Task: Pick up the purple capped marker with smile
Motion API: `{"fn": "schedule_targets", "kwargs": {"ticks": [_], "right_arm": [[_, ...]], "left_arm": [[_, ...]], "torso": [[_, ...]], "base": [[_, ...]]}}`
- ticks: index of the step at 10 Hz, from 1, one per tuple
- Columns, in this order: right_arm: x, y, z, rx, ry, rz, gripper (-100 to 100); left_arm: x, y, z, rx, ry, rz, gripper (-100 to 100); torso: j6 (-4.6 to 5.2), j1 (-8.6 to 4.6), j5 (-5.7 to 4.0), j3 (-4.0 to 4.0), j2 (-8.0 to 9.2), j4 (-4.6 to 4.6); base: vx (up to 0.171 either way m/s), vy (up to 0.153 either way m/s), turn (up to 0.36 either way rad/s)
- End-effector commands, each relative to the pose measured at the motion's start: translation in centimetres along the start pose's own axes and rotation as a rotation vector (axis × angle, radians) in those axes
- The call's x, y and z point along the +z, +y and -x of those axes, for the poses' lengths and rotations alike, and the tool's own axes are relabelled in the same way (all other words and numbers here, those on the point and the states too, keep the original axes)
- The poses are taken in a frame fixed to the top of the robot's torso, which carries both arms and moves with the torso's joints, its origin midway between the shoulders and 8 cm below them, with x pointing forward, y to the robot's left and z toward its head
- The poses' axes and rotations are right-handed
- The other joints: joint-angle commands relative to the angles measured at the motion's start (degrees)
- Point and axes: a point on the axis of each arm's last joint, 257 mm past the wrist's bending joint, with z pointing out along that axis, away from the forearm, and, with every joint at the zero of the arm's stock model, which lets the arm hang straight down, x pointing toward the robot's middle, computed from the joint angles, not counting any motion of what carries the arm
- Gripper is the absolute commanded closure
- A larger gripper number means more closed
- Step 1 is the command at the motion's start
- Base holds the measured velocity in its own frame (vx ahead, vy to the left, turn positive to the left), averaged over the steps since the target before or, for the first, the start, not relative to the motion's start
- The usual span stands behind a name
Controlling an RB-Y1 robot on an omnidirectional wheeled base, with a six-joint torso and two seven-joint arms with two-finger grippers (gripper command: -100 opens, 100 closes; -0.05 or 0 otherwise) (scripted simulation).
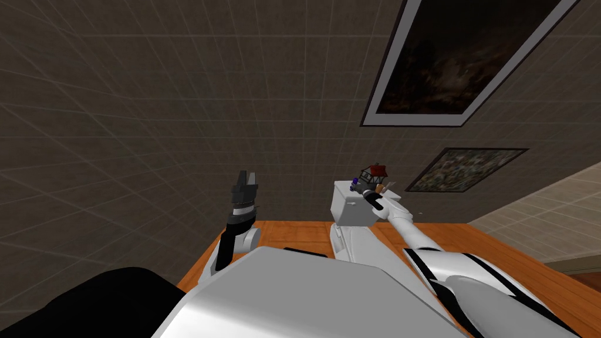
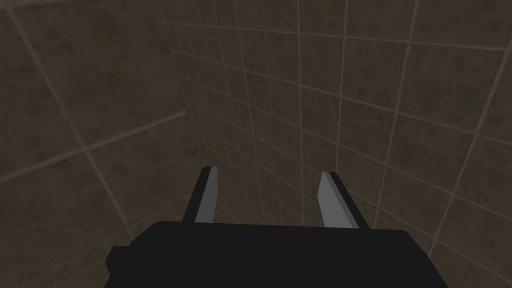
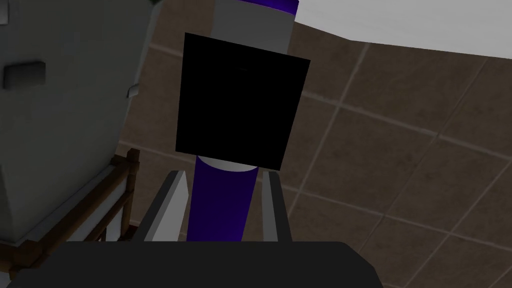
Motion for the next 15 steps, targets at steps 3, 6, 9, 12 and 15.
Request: {"fn": "schedule_targets", "kwargs": {"ticks": [3,6,9,12,15], "right_arm": [[-1.6,1.3,-0.9,-0.017,-0.009,0.028,100],[-3.7,0.9,-1.9,-0.020,-0.012,0.022,100],[-5.7,0.5,-2.3,-0.025,-0.017,0.017,100],[-7.6,1.8,-3.6,-0.032,-0.007,0.043,100],[-9.1,1.6,-3.0,-0.037,-0.024,0.040,100]], "left_arm": [[0.0,0.0,0.0,0.000,0.000,0.000,0],[0.0,0.0,0.0,0.000,0.000,0.000,0],[0.0,0.0,0.0,0.000,0.000,0.000,0],[0.0,0.0,0.0,0.000,0.000,0.000,0],[0.0,0.0,0.0,0.000,0.000,0.000,0]], "torso": [[-0.17,0.05,-0.15,-0.08,0.07,-0.21],[-0.12,-0.03,-0.22,-0.34,-0.33,-0.37],[-0.17,0.08,-0.32,-0.42,-0.31,-0.53],[-0.21,-0.09,-0.56,-0.51,-0.21,-0.77],[-0.10,-0.08,-0.71,-0.66,-0.35,-0.98]], "base": [[0.037,-0.001,0.009],[0.120,-0.002,-0.082],[0.098,0.004,-0.065],[0.029,-0.002,0.004],[0.079,0.010,-0.081]]}}
